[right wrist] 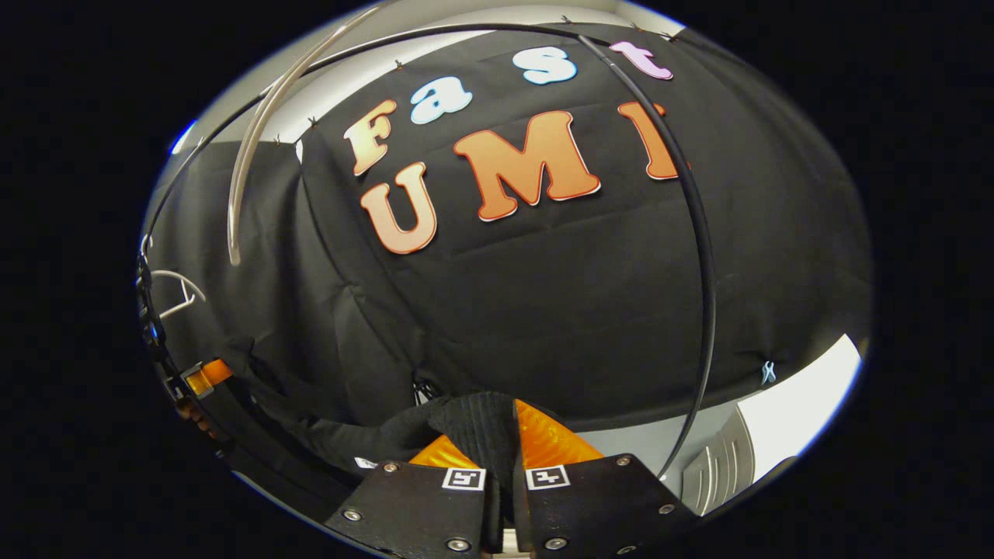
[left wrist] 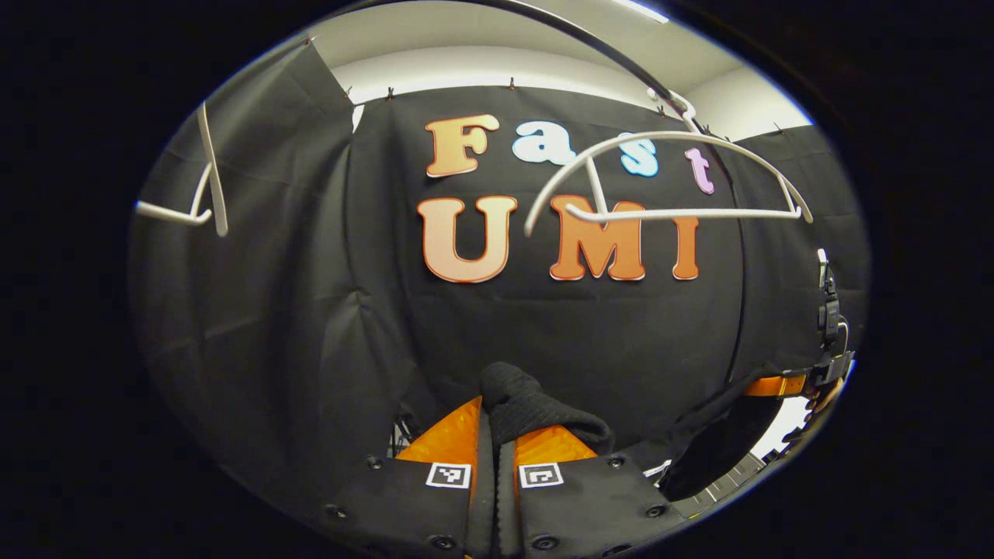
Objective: Grasp the clothes on the hanger with both hands and then place them into the laundry hamper below.
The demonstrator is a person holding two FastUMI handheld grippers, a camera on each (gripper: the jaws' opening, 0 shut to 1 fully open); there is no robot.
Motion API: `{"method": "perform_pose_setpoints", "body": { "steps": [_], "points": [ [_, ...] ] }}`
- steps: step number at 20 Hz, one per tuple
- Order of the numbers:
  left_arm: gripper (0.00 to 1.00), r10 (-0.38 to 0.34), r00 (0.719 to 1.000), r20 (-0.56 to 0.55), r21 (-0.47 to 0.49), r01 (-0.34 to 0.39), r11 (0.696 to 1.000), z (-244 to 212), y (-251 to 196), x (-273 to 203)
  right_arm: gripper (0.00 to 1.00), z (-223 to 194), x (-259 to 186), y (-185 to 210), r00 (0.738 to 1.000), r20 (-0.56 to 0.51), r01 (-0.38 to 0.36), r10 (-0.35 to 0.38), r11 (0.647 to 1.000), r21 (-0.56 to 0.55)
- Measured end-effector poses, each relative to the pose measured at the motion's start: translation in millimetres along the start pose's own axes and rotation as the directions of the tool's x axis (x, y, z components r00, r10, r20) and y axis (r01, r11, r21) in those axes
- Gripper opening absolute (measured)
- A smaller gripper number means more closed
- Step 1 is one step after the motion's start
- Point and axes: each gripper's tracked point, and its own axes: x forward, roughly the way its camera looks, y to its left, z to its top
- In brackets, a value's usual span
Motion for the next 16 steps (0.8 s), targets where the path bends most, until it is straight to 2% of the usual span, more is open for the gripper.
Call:
{"method": "perform_pose_setpoints", "body": {
  "steps": [4, 10, 16],
  "points": [
    [0.09, -0.028, 0.996, -0.085, -0.017, 0.027, 0.999, -46.4, -13.1, 8.1, 0.05, -43.3, 9.5, 9.1, 0.999, -0.054, 0.005, -0.006, 1.0, -0.025],
    [0.09, -0.001, 0.977, -0.212, -0.012, -0.002, 1.0, -114.8, -23.9, 22.1, 0.05, -93.9, 31.7, 29.3, 0.992, -0.124, -0.005, 0.0, 0.999, -0.042],
    [0.09, 0.025, 0.932, -0.361, -0.035, -0.04, 0.999, -198.7, -28.9, 30.5, 0.05, -151.5, 43.9, 44.4, 0.981, -0.195, -0.001, -0.019, 0.995, -0.103]
  ]
}}
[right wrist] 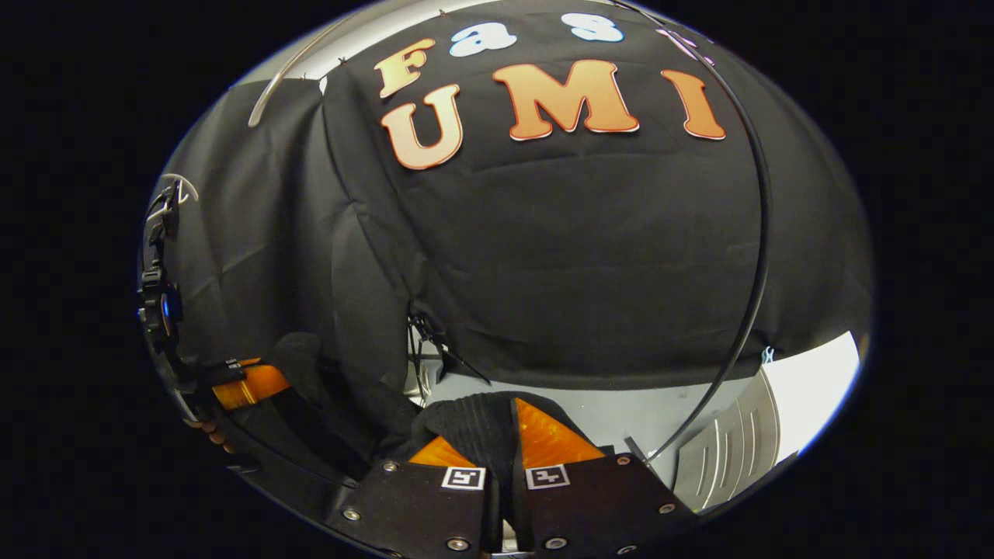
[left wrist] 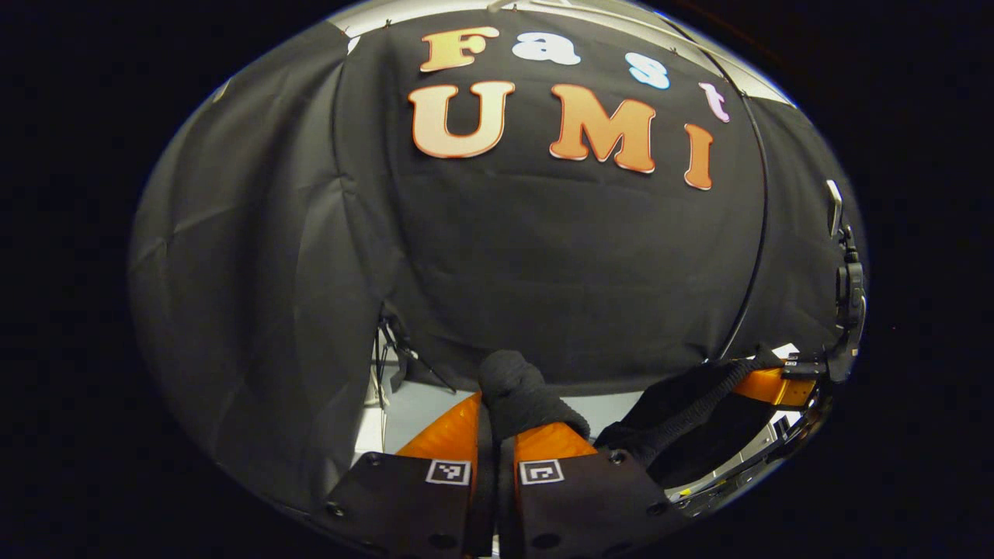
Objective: Grasp the clothes on the hanger with both hands and then place them into the laundry hamper below.
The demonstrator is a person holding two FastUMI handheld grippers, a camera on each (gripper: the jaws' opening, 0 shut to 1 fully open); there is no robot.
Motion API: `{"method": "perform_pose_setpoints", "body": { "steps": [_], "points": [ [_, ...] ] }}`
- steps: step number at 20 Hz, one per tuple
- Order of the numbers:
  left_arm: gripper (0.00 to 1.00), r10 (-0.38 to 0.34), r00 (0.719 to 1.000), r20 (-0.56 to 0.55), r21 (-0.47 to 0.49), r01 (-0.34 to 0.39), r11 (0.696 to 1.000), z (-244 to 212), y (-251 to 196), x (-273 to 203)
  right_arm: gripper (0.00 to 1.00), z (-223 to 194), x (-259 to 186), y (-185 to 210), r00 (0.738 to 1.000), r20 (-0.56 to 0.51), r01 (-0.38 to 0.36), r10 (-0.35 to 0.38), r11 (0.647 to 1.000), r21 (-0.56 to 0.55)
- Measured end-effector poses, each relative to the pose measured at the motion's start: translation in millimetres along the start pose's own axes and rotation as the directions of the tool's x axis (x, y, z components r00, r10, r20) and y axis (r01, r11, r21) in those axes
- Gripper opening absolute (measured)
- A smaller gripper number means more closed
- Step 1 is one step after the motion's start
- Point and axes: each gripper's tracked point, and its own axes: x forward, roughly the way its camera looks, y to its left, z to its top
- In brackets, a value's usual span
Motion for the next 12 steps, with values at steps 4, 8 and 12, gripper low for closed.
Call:
{"method": "perform_pose_setpoints", "body": {
  "steps": [4, 8, 12],
  "points": [
    [0.09, 0.015, 0.994, -0.109, -0.014, -0.017, 1.0, -50.4, -5.3, 22.5, 0.05, -32.9, 22.7, 3.5, 0.999, -0.051, 0.001, 0.0, 1.0, 0.011],
    [0.07, 0.007, 0.979, -0.203, -0.047, -0.017, 0.999, -97.2, -9.3, 42.2, 0.05, -70.3, 46.9, -3.3, 0.993, -0.112, 0.027, -0.027, 1.0, 0.001],
    [0.09, 0.008, 0.948, -0.32, -0.053, -0.026, 0.998, -166.1, -9.9, 65.8, 0.06, -121.0, 74.8, -13.1, 0.979, -0.193, 0.063, -0.064, 0.998, -0.012]
  ]
}}
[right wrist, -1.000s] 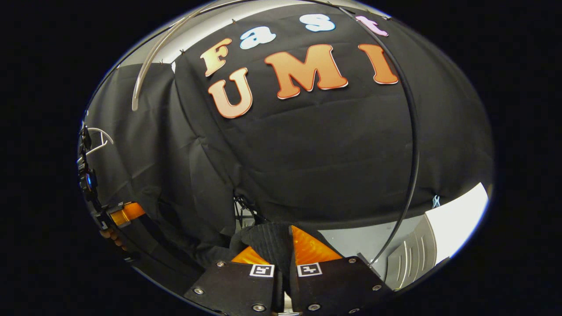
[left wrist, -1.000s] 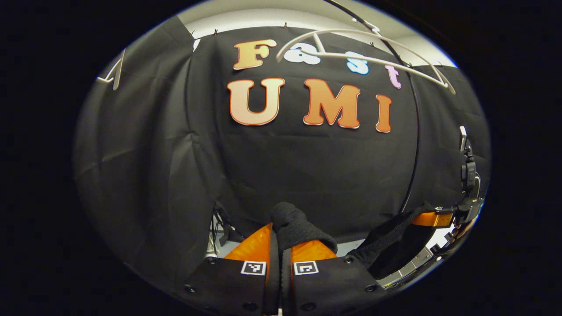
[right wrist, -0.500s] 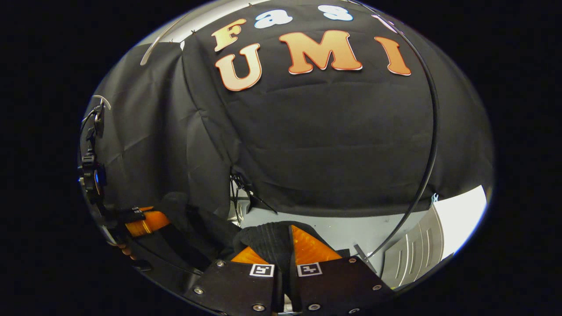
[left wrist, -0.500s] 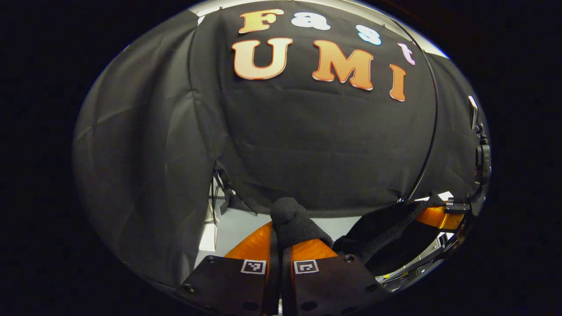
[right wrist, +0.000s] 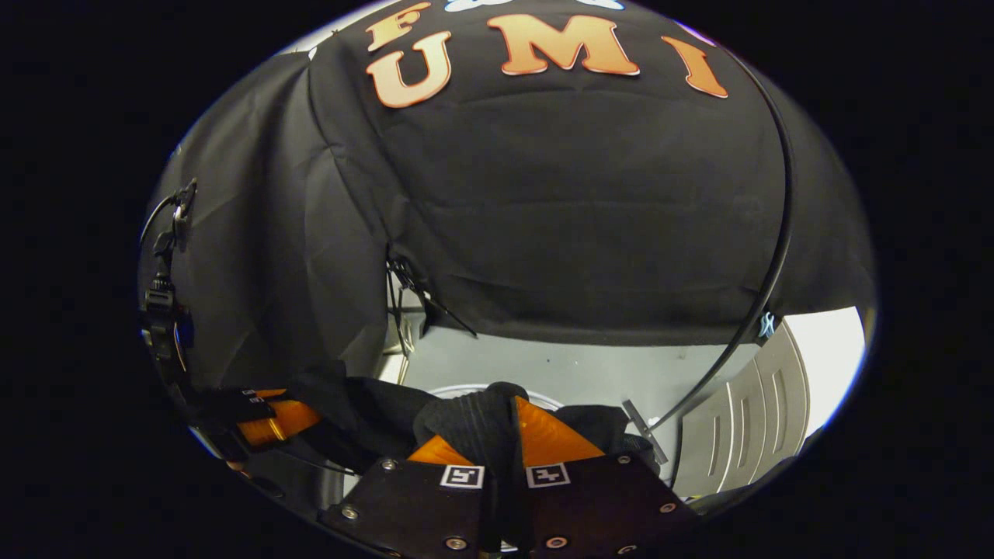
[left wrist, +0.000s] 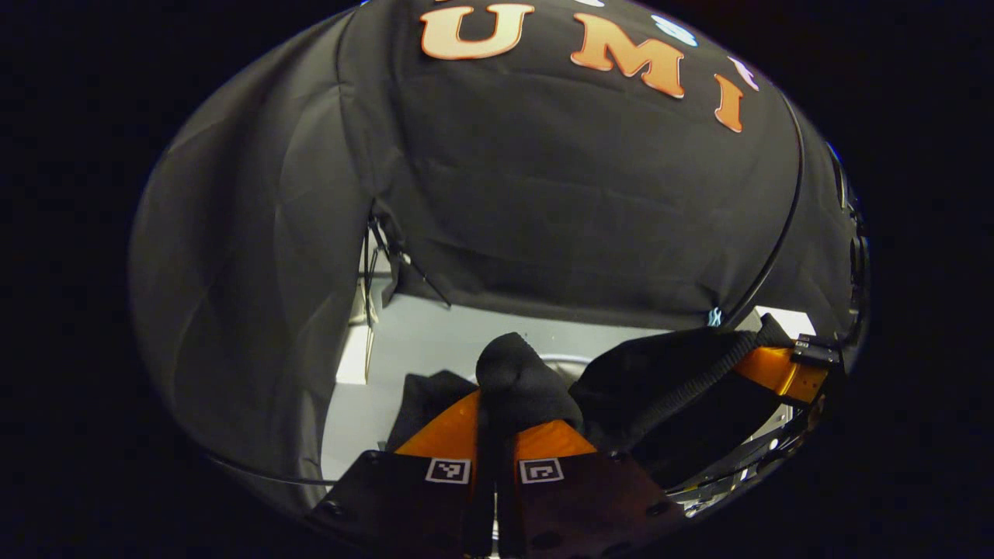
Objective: Grasp the clothes on the hanger with both hands and then place them into the laundry hamper below.
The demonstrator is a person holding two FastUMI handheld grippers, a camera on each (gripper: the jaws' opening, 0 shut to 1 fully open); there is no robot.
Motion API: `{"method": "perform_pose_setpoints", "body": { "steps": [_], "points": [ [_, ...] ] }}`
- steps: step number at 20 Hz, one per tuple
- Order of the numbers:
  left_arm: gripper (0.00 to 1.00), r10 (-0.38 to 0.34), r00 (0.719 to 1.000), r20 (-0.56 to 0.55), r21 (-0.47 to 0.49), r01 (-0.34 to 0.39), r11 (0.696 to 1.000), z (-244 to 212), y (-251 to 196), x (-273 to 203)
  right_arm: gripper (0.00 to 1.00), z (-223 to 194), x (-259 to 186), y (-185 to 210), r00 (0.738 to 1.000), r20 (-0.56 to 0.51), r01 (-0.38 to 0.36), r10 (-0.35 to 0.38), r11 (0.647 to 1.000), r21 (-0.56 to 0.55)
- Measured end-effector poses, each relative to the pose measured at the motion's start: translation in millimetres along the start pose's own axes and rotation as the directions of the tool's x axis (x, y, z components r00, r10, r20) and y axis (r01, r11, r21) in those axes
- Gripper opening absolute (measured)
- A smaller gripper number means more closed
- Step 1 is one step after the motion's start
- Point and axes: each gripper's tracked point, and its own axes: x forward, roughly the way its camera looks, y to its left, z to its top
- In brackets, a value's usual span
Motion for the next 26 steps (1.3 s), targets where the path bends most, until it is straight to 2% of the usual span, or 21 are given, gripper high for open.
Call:
{"method": "perform_pose_setpoints", "body": {
  "steps": [4, 7, 10, 12, 13, 15, 17, 19, 20, 21, 22, 23, 24, 26],
  "points": [
    [0.09, 0.042, 0.993, -0.108, 0.037, -0.038, 0.999, -58.5, 12.2, 37.8, 0.07, -56.9, 36.9, -6.8, 0.995, -0.097, 0.032, -0.032, 0.999, 0.0],
    [0.09, 0.066, 0.98, -0.187, 0.054, -0.057, 0.997, -84.2, 10.0, 58.4, 0.08, -100.5, 63.8, -12.5, 0.981, -0.189, 0.054, -0.052, 0.999, 0.005],
    [0.12, 0.059, 0.972, -0.23, 0.067, -0.044, 0.997, -99.2, 1.9, 72.2, 0.12, -119.9, 69.1, -16.8, 0.966, -0.249, 0.075, -0.074, 0.997, -0.005],
    [0.18, 0.052, 0.971, -0.235, 0.064, -0.038, 0.997, -101.8, -0.4, 68.7, 0.13, -126.2, 65.8, -23.9, 0.957, -0.274, 0.095, -0.092, 0.995, -0.002],
    [0.27, 0.063, 0.971, -0.231, 0.063, -0.049, 0.997, -99.9, 0.3, 67.6, 0.14, -128.3, 64.0, -27.4, 0.954, -0.282, 0.109, -0.104, 0.994, 0.001],
    [0.35, 0.065, 0.975, -0.212, 0.044, -0.057, 0.997, -91.0, -2.6, 61.9, 0.17, -130.7, 63.8, -28.4, 0.949, -0.295, 0.12, -0.109, 0.993, 0.018],
    [0.36, 0.045, 0.98, -0.196, 0.022, -0.041, 0.999, -77.8, -10.7, 52.3, 0.2, -128.3, 59.4, -24.5, 0.95, -0.294, 0.12, -0.104, 0.992, 0.039],
    [0.39, 0.03, 0.985, -0.172, 0.011, -0.028, 1.0, -64.0, -13.6, 40.0, 0.28, -122.1, 51.8, -24.8, 0.952, -0.285, 0.129, -0.11, 0.991, 0.048],
    [0.55, 0.019, 0.987, -0.161, 0.009, -0.018, 1.0, -60.3, -16.0, 32.1, 0.36, -117.7, 47.8, -25.0, 0.955, -0.275, 0.128, -0.11, 0.99, 0.051],
    [0.7, 0.01, 0.989, -0.148, 0.009, -0.009, 1.0, -54.0, -18.6, 22.9, 0.4, -109.3, 40.2, -23.1, 0.958, -0.265, 0.126, -0.108, 0.991, 0.053],
    [0.69, 0.006, 0.991, -0.134, 0.011, -0.005, 1.0, -46.4, -19.2, 17.9, 0.49, -101.9, 31.3, -21.2, 0.961, -0.255, 0.125, -0.107, 0.991, 0.054],
    [0.69, 0.004, 0.993, -0.118, 0.013, -0.003, 1.0, -40.1, -18.9, 15.1, 0.54, -95.6, 25.3, -19.3, 0.964, -0.245, 0.124, -0.107, 0.991, 0.057],
    [0.6, 0.01, 0.994, -0.105, 0.016, -0.008, 1.0, -37.9, -18.0, 10.3, 0.56, -91.7, 18.9, -16.4, 0.966, -0.237, 0.123, -0.106, 0.991, 0.061],
    [0.85, -0.004, 0.996, -0.084, 0.016, 0.005, 1.0, -30.8, -22.2, -9.4, 0.78, -73.7, 1.4, -12.5, 0.973, -0.207, 0.118, -0.101, 0.991, 0.07]
  ]
}}
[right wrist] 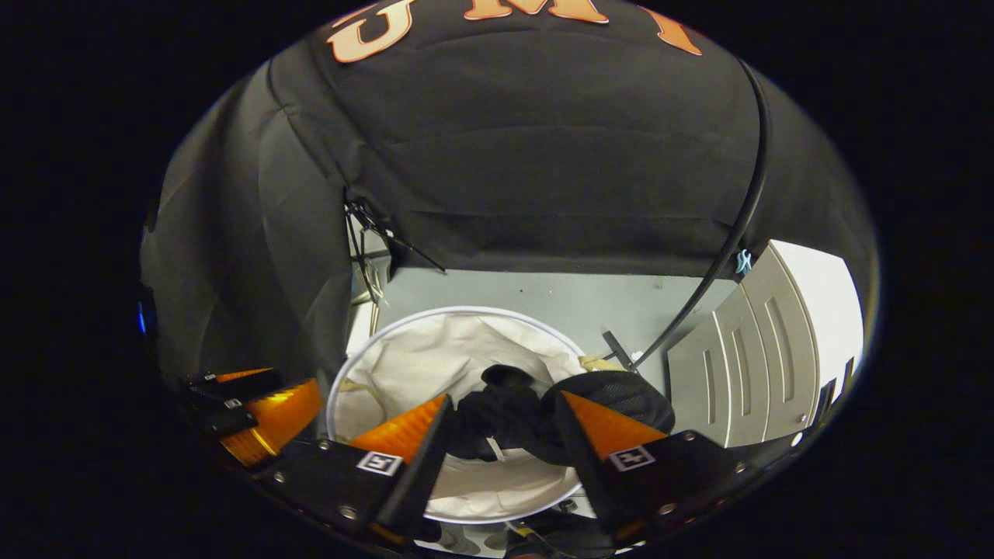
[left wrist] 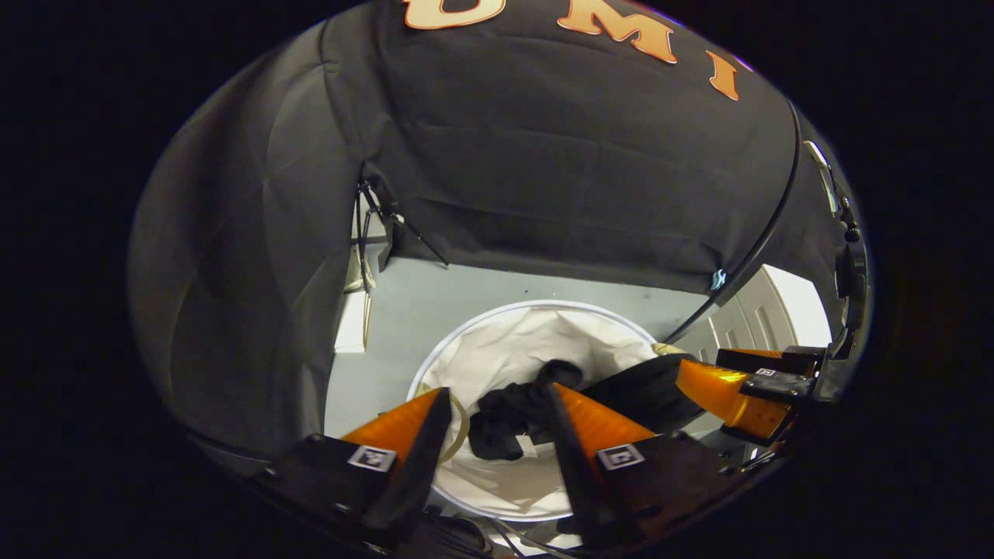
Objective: Grasp the clothes on the hanger with both hands and then place them into the laundry hamper below.
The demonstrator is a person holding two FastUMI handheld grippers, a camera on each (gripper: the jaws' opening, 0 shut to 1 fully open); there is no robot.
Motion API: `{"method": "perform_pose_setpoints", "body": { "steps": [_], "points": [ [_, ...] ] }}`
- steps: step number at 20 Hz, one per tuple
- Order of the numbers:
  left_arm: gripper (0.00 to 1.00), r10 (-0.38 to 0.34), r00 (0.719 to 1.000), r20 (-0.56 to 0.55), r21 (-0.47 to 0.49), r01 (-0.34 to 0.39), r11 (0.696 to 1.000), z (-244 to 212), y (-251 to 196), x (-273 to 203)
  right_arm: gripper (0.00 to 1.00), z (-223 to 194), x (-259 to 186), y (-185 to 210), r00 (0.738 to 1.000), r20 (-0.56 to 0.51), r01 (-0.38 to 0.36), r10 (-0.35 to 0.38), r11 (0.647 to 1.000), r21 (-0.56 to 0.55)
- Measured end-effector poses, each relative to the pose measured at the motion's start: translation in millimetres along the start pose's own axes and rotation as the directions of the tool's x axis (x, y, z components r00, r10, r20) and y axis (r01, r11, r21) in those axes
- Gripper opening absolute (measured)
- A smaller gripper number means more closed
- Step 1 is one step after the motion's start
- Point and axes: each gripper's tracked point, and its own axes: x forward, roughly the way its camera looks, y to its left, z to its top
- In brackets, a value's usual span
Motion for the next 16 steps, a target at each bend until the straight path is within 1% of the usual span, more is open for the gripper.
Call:
{"method": "perform_pose_setpoints", "body": {
  "steps": [1, 2, 3, 4, 5, 6, 9, 11, 13, 15, 16],
  "points": [
    [0.96, -0.004, 1.0, 0.01, 0.002, 0.004, 1.0, 3.1, -2.4, -12.8, 0.89, 5.9, -9.7, -1.6, 1.0, 0.018, 0.006, -0.006, 1.0, -0.005],
    [0.97, -0.008, 1.0, 0.027, 0.005, 0.008, 1.0, 10.8, -6.2, -23.5, 0.94, 14.4, -18.9, -4.8, 0.999, 0.039, 0.015, -0.014, 1.0, -0.017],
    [0.99, -0.003, 0.999, 0.048, 0.009, 0.003, 1.0, 19.2, -6.3, -34.6, 0.94, 23.3, -29.2, -8.2, 0.998, 0.063, 0.025, -0.023, 0.999, -0.031],
    [0.95, 0.014, 0.997, 0.073, 0.01, -0.015, 1.0, 26.6, -2.2, -47.6, 0.94, 31.4, -42.1, -9.0, 0.996, 0.088, 0.03, -0.026, 0.999, -0.041],
    [0.99, 0.021, 0.994, 0.106, 0.008, -0.022, 1.0, 38.6, -0.1, -58.7, 0.94, 43.0, -59.7, -8.9, 0.993, 0.117, 0.026, -0.021, 0.999, -0.043],
    [1.0, 0.023, 0.99, 0.139, 0.004, -0.024, 1.0, 48.1, 2.4, -74.8, 0.94, 54.7, -76.1, -7.5, 0.989, 0.148, 0.016, -0.009, 0.999, -0.041],
    [0.99, 0.028, 0.974, 0.227, -0.014, -0.025, 1.0, 78.5, 4.3, -116.7, 0.94, 87.1, -117.8, -12.0, 0.971, 0.239, 0.009, -0.002, 1.0, -0.029],
    [0.98, 0.023, 0.957, 0.288, -0.017, -0.019, 1.0, 102.4, 7.7, -145.6, 0.94, 103.7, -145.7, -20.0, 0.958, 0.288, 0.015, -0.008, 1.0, -0.021],
    [0.98, 0.016, 0.935, 0.354, -0.007, -0.014, 1.0, 124.5, 8.9, -175.3, 0.94, 122.0, -169.6, -26.0, 0.942, 0.336, 0.013, -0.01, 1.0, -0.008],
    [0.98, 0.028, 0.91, 0.414, 0.004, -0.033, 0.999, 142.9, 12.0, -205.9, 0.94, 137.0, -190.2, -33.3, 0.928, 0.373, 0.012, -0.009, 1.0, -0.004],
    [0.96, 0.032, 0.897, 0.441, 0.008, -0.04, 0.999, 150.4, 13.7, -219.8, 0.94, 141.3, -201.9, -38.7, 0.92, 0.392, 0.022, -0.019, 1.0, -0.003]
  ]
}}
